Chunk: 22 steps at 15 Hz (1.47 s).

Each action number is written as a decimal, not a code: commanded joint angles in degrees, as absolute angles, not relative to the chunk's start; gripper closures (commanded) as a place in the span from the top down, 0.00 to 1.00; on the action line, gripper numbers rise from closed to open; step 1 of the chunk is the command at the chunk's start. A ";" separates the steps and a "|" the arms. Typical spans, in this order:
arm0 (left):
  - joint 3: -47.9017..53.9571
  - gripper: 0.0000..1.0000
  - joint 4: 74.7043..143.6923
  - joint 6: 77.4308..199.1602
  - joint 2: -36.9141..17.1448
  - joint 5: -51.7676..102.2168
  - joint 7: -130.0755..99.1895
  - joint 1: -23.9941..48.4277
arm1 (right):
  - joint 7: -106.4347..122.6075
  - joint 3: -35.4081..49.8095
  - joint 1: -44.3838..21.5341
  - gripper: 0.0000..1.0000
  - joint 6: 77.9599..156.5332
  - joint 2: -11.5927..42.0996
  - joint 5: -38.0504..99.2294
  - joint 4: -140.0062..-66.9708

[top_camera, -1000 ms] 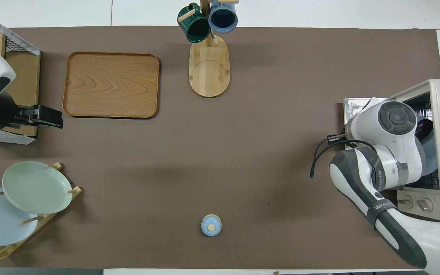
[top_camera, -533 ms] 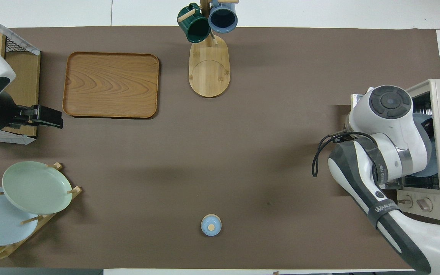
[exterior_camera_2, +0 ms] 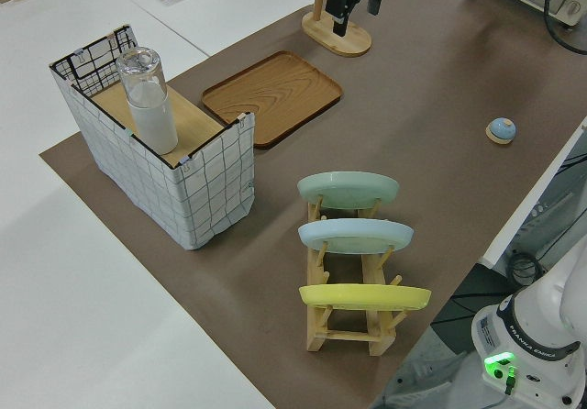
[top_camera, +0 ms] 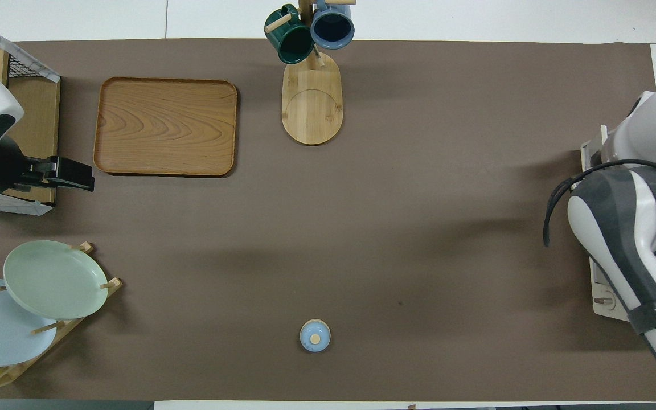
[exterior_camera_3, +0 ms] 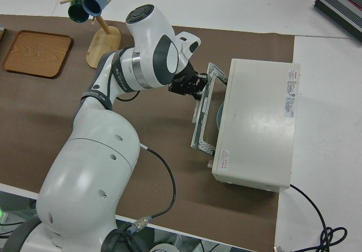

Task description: Put eggplant into oven

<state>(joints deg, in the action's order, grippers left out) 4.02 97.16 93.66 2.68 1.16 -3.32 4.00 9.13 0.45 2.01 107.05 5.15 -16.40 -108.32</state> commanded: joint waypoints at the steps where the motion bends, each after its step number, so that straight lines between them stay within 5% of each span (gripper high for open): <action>1: 4.04 1.00 97.03 93.25 2.99 0.09 -3.78 3.96 | 13.35 0.35 5.00 0.00 106.97 6.16 -16.44 -106.35; 9: 4.04 1.00 97.03 93.34 2.99 0.09 -3.78 3.96 | 14.77 0.35 6.50 0.00 103.90 3.79 -14.43 -105.91; 16: 4.04 1.00 97.03 93.25 2.99 0.09 -3.78 3.96 | 14.68 0.70 5.89 0.00 89.92 3.60 -8.98 -93.52; 20: 3.96 1.00 97.03 93.25 2.99 0.09 -3.78 3.96 | 14.59 0.62 5.98 0.38 88.77 3.08 -5.46 -93.16; 22: 4.04 1.00 97.03 93.25 2.99 0.09 -3.78 3.96 | 14.59 0.53 6.06 1.00 88.59 2.90 -3.53 -93.08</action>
